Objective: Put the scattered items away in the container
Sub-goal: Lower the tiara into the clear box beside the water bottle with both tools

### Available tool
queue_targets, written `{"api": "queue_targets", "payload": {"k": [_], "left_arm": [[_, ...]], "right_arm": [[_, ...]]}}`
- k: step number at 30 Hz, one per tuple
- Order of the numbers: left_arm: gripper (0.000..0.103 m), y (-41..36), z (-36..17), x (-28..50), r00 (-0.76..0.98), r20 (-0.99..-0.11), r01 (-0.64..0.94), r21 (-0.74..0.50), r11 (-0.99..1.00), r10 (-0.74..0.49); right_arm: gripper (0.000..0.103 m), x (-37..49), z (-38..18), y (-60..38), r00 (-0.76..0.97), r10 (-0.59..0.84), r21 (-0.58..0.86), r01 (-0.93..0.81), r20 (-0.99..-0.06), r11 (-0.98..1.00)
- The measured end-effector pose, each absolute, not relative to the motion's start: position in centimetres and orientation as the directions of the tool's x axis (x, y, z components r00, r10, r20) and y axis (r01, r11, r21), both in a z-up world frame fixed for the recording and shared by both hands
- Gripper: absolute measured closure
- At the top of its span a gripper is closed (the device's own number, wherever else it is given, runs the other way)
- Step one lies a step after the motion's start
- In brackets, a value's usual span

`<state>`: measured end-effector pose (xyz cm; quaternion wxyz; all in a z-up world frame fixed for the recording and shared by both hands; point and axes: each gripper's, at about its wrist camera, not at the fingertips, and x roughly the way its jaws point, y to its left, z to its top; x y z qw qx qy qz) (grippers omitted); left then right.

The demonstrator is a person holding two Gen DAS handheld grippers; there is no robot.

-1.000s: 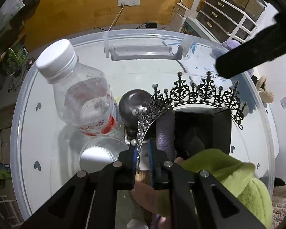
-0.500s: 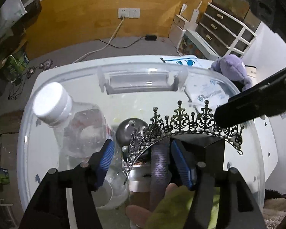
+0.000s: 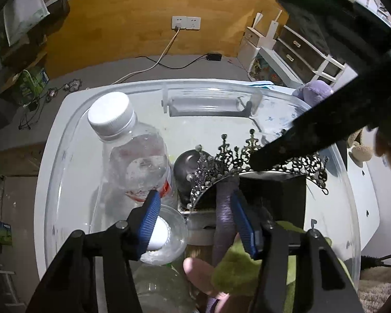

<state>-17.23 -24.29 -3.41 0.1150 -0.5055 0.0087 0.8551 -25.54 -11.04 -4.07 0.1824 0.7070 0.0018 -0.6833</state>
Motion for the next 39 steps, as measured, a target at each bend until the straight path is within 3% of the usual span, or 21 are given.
{"api": "queue_targets", "payload": {"k": [6,9,11,14,19,27,32,39], "left_arm": [[0.052,-23.9,-3.9,-17.5,-0.457,-0.87,-0.213,-0.093,-0.972,0.184],[0.055,-23.9,-4.2,-17.6,-0.453,-0.872,-0.212,-0.096,-0.973,0.184],[0.074,-24.1,-4.3,-17.8,-0.449,-0.874,-0.204,-0.1,-0.974,0.184],[0.091,-24.6,-4.6,-17.9,-0.43,-0.878,-0.198,-0.133,-0.971,0.208],[0.092,-24.7,-4.5,-18.0,-0.43,-0.875,-0.187,-0.154,-0.97,0.221],[0.092,-23.5,-4.7,-18.9,-0.418,-0.886,-0.187,-0.132,-0.973,0.201],[0.09,-23.1,-4.8,-20.9,-0.386,-0.899,-0.172,-0.15,-0.974,0.207],[0.081,-23.0,-4.4,-21.8,-0.403,-0.895,-0.156,-0.138,-0.978,0.19]], "right_arm": [[0.053,-26.9,-4.6,-12.3,0.042,-0.179,0.184,0.244,-0.983,-0.952],[0.045,-27.1,-4.9,-13.0,0.066,-0.157,0.169,0.241,-0.985,-0.956],[0.044,-26.8,-4.5,-13.0,0.065,-0.187,0.197,0.23,-0.98,-0.953],[0.044,-25.7,-2.7,-13.1,0.035,-0.266,0.265,0.275,-0.963,-0.924],[0.044,-25.4,-1.9,-11.6,0.049,-0.373,0.375,0.212,-0.927,-0.903],[0.044,-25.5,1.0,-7.8,-0.117,-0.452,0.427,0.188,-0.884,-0.884],[0.044,-25.3,0.8,-6.9,-0.07,-0.509,0.496,0.143,-0.858,-0.857],[0.044,-25.0,0.6,-6.0,-0.07,-0.511,0.499,0.135,-0.857,-0.856]]}}
